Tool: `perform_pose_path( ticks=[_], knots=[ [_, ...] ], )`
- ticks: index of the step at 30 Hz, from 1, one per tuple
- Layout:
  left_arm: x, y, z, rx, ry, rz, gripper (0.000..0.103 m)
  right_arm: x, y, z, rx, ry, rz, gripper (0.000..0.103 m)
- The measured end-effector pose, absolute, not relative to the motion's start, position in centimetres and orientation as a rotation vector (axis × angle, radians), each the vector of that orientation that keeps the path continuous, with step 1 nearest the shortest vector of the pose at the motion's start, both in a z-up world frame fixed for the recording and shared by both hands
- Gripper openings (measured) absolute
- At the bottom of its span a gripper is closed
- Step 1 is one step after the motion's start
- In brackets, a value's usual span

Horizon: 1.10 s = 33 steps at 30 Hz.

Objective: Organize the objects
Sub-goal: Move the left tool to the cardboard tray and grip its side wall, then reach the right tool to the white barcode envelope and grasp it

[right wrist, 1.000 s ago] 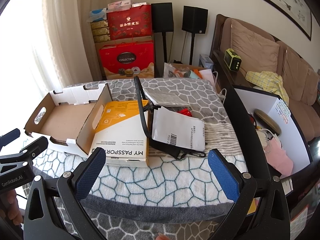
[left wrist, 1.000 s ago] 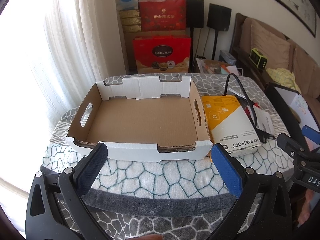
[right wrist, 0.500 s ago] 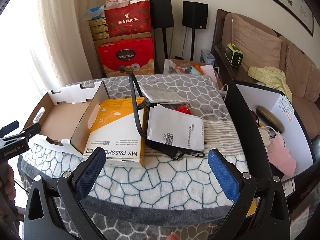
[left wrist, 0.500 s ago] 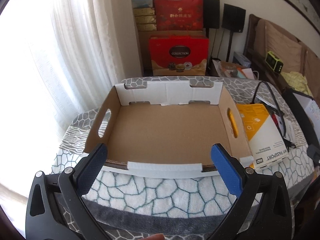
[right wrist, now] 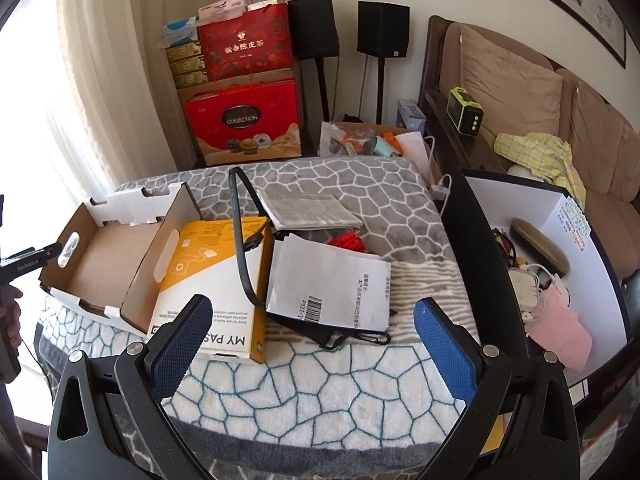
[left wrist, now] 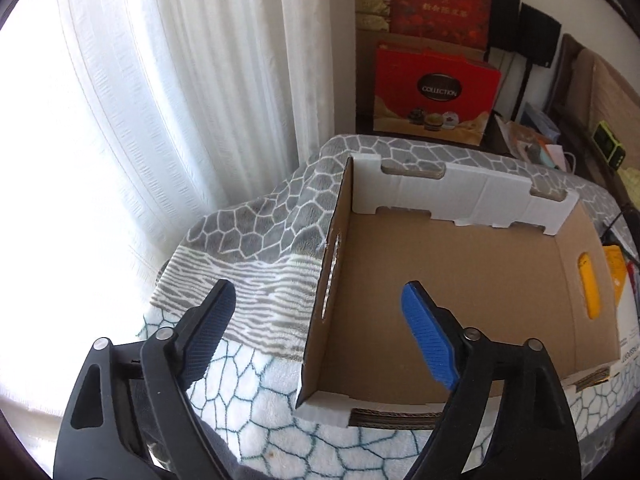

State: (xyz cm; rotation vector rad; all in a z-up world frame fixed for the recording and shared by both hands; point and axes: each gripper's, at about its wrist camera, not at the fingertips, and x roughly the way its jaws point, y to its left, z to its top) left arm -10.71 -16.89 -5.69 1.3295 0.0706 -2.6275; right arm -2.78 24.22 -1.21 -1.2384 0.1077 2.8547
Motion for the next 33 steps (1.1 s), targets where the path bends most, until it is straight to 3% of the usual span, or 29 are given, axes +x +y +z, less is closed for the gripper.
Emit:
perform_pose_path(
  ticks=[2, 7, 14, 18, 20, 27, 33],
  knots=[
    [-11.3, -17.4, -6.7, 1.369, 0.073, -2.606, 0.07, -3.3, 24.9, -1.2, -1.252, 0.128, 2.845, 0.098],
    [-11.5, -17.8, -8.1, 1.418, 0.132, -2.633, 0.068, -4.1, 26.6, -0.9, -1.252, 0.18, 2.824, 0.097],
    [-12.3, -17.6, -9.8, 1.496, 0.164, -2.605, 0.042, -5.1, 28.4, -0.7, -1.277, 0.247, 2.813, 0.093],
    [-12.1, -17.1, -10.3, 1.485, 0.115, -2.605, 0.033, -5.3, 28.6, -1.1, -1.296, 0.253, 2.811, 0.089],
    [-12.1, -16.5, -10.2, 1.489, 0.072, -2.615, 0.024, -5.5, 28.7, -1.5, -1.311, 0.25, 2.801, 0.088],
    [-11.8, -16.3, -10.2, 1.489, 0.015, -2.627, 0.02, -7.4, 30.7, -5.1, -1.428, 0.327, 2.724, 0.074],
    [-11.8, -16.4, -10.2, 1.488, 0.012, -2.637, 0.019, -8.3, 32.9, -7.8, -1.521, 0.541, 2.722, 0.073]
  ],
)
